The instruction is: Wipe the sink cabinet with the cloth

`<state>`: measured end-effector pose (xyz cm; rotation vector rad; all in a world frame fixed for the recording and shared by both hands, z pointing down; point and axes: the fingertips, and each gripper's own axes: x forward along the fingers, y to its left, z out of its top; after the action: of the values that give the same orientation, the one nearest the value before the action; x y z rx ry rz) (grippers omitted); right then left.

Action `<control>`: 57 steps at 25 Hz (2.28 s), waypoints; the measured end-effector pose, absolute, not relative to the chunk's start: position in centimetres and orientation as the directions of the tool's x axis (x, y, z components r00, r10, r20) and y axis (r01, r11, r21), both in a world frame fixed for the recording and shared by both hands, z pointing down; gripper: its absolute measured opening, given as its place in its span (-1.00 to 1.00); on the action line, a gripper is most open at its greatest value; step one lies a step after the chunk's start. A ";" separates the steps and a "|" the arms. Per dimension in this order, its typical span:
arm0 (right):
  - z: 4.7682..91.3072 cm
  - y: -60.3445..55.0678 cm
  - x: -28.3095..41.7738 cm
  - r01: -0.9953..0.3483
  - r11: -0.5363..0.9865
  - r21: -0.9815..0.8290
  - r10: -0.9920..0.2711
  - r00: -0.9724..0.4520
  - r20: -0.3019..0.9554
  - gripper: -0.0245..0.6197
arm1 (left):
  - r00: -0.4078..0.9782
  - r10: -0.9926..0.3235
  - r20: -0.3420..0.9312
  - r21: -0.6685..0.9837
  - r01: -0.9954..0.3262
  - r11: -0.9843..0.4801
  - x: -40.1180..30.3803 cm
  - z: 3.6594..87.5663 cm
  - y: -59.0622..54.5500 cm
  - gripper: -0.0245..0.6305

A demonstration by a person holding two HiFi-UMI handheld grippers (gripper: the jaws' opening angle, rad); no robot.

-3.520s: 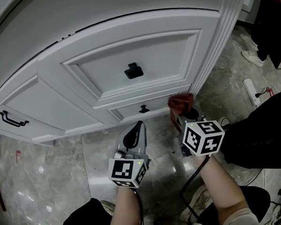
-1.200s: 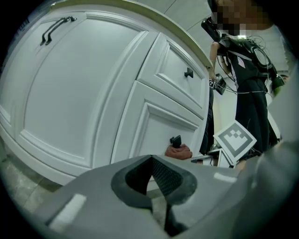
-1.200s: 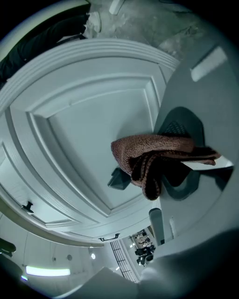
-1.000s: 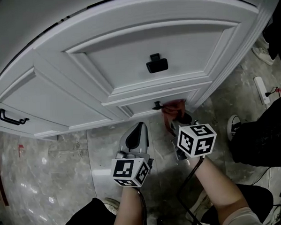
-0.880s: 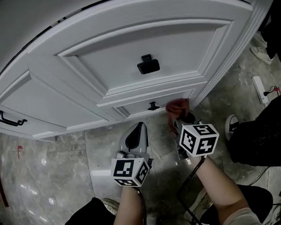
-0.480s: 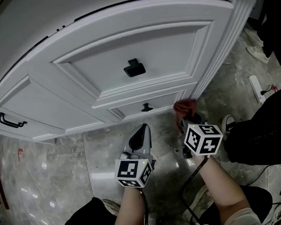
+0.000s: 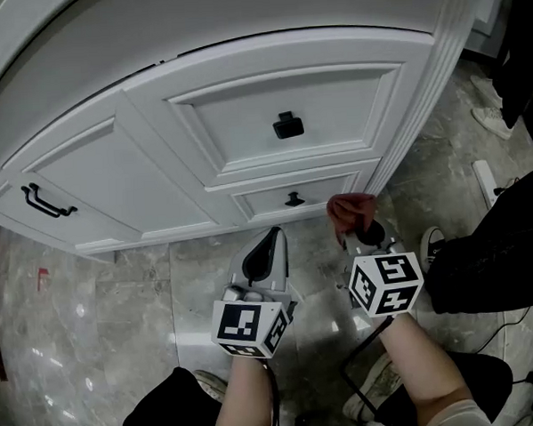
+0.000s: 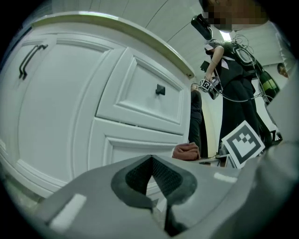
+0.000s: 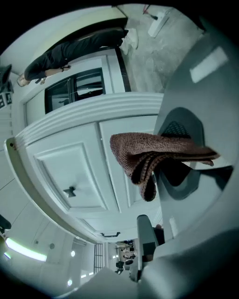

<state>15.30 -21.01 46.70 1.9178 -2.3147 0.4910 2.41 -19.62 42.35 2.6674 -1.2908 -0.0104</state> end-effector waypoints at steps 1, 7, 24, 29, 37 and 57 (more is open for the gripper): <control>45.6 -20.4 14.7 -0.971 0.171 -0.170 -0.943 -0.211 0.257 -0.68 | 0.616 -0.785 0.064 0.148 -0.784 -0.603 1.9 41.3 -19.1 -0.93; 39.1 -14.9 11.1 -0.969 0.232 -0.087 -0.958 -0.243 0.154 -0.68 | 0.586 -0.810 -0.008 0.066 -0.808 -0.585 -0.8 35.0 -13.6 -0.93; 35.8 5.0 8.6 -0.985 0.161 -0.062 -0.980 -0.167 0.105 -0.68 | 0.553 -0.826 -0.104 0.045 -0.827 -0.560 -4.0 29.9 5.1 -0.93; 35.2 8.3 8.6 -0.986 0.161 -0.050 -0.983 -0.164 0.083 -0.68 | 0.568 -0.814 -0.120 0.038 -0.817 -0.575 -3.2 30.3 8.5 -0.93; 34.8 10.2 8.4 -0.982 0.171 -0.081 -0.982 -0.176 0.066 -0.68 | 0.571 -0.814 -0.103 0.008 -0.818 -0.575 -2.8 30.3 10.8 -0.93; 35.3 10.5 8.5 -0.983 0.169 -0.067 -0.982 -0.173 0.072 -0.68 | 0.585 -0.805 -0.098 0.026 -0.807 -0.589 -2.2 30.9 10.9 -0.93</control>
<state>8.46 10.52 35.28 2.0117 -2.3921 0.1524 -2.21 10.92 30.88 2.8154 -1.4327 -0.1574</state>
